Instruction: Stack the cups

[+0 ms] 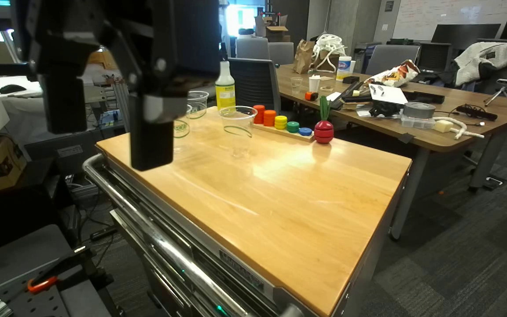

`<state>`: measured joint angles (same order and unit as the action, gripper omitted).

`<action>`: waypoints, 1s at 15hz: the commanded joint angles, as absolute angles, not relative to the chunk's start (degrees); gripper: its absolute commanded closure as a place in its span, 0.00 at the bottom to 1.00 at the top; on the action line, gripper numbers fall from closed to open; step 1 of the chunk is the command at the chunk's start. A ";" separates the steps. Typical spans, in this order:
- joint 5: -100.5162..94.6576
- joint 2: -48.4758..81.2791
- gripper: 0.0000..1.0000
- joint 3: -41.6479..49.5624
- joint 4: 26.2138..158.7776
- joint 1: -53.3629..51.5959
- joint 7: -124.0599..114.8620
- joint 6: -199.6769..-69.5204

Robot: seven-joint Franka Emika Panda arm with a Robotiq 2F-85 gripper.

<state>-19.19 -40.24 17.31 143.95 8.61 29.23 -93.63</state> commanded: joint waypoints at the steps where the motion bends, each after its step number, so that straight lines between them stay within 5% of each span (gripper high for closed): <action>1: -18.90 -39.80 0.00 17.85 143.38 8.00 28.59 -93.64; 15: 4.63 -23.72 0.00 9.16 129.07 0.82 10.91 -109.21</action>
